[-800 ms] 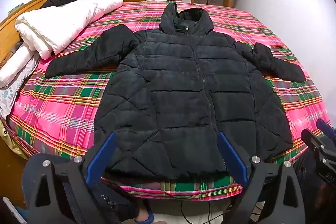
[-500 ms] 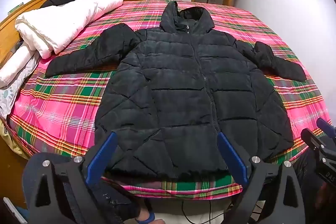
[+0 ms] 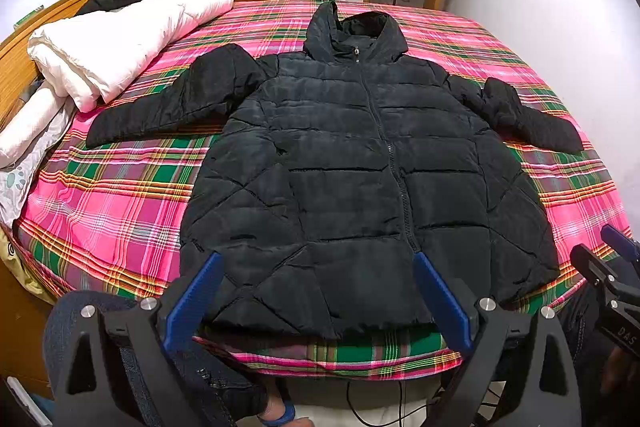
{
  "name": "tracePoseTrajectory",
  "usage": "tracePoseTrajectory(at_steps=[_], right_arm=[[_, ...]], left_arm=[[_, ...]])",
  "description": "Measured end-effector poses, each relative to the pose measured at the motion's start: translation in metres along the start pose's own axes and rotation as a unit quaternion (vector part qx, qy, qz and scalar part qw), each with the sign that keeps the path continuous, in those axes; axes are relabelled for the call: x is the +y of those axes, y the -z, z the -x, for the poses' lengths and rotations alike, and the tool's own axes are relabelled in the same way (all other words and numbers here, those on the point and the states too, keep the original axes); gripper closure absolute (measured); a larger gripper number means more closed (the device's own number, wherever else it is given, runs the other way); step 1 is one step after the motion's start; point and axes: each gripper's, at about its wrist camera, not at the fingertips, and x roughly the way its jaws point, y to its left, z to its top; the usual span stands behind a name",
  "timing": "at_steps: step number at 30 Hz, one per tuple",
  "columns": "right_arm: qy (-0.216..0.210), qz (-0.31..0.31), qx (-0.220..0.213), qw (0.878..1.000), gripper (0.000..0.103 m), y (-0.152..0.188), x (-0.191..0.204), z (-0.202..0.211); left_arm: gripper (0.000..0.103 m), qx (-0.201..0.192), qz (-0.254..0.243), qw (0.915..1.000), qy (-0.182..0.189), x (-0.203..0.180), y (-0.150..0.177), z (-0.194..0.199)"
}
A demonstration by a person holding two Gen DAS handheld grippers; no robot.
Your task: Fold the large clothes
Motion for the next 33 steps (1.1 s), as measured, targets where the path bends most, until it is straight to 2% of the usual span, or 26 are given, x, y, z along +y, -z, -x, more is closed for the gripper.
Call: tracePoseTrajectory(at_steps=[33], right_arm=[[0.001,0.000,0.003,1.000,0.020,0.0000,-0.0011,-0.0025]], left_arm=[[0.006,0.005,0.000,1.0000,0.002,-0.0008,0.0040,-0.0015]])
